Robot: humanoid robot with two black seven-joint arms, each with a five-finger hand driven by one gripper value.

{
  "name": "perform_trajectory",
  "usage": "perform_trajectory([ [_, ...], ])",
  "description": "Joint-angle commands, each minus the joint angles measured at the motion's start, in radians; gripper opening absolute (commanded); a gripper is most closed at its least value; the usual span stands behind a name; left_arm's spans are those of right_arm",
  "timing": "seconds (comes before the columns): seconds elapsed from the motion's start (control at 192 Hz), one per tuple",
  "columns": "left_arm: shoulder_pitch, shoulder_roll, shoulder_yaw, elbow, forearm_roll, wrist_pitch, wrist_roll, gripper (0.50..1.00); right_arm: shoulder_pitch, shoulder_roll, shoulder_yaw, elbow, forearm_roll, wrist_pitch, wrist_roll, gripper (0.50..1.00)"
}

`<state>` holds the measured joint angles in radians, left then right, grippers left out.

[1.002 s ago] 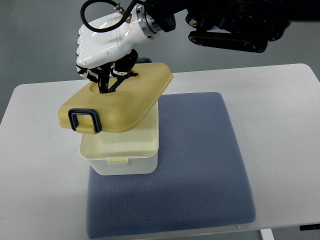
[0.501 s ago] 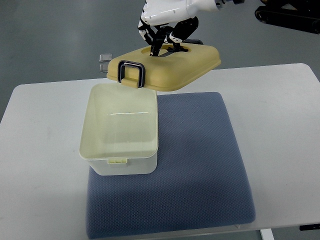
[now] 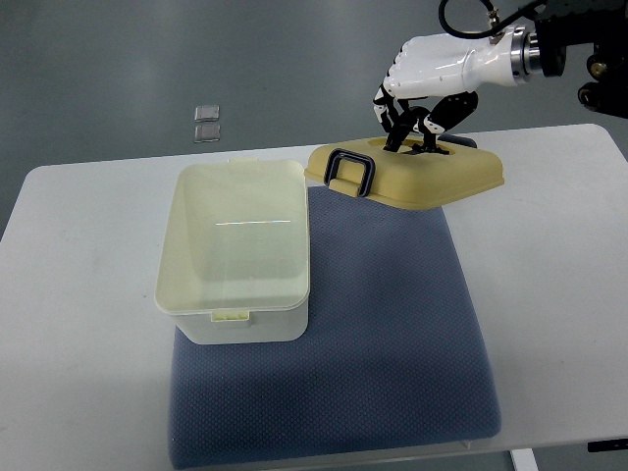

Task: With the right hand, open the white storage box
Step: 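Carry the lid away from the box and lower it onto the cushion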

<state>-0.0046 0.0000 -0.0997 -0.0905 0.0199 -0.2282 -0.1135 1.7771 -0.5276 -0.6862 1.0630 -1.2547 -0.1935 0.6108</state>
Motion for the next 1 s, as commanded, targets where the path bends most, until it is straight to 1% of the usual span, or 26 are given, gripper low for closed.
perform_trajectory([
  [0.0, 0.0, 0.0, 0.0, 0.0, 0.0, 0.0, 0.0, 1.0, -0.031, -0.009, 0.0, -0.002, -0.011, -0.001, 0.0, 0.5],
  [0.355, 0.0, 0.0, 0.0, 0.0, 0.0, 0.0, 0.0, 1.0, -0.128, -0.002, 0.063, -0.009, -0.089, -0.003, 0.0, 0.5],
  [0.569, 0.0, 0.0, 0.0, 0.0, 0.0, 0.0, 0.0, 1.0, -0.194, 0.012, 0.077, -0.009, -0.149, -0.069, 0.0, 0.5],
  [0.829, 0.0, 0.0, 0.0, 0.0, 0.0, 0.0, 0.0, 1.0, -0.286, 0.014, 0.132, -0.009, -0.193, -0.073, 0.0, 0.5],
  [0.996, 0.0, 0.0, 0.0, 0.0, 0.0, 0.0, 0.0, 1.0, -0.317, 0.014, 0.134, -0.009, -0.204, -0.081, 0.0, 0.5],
])
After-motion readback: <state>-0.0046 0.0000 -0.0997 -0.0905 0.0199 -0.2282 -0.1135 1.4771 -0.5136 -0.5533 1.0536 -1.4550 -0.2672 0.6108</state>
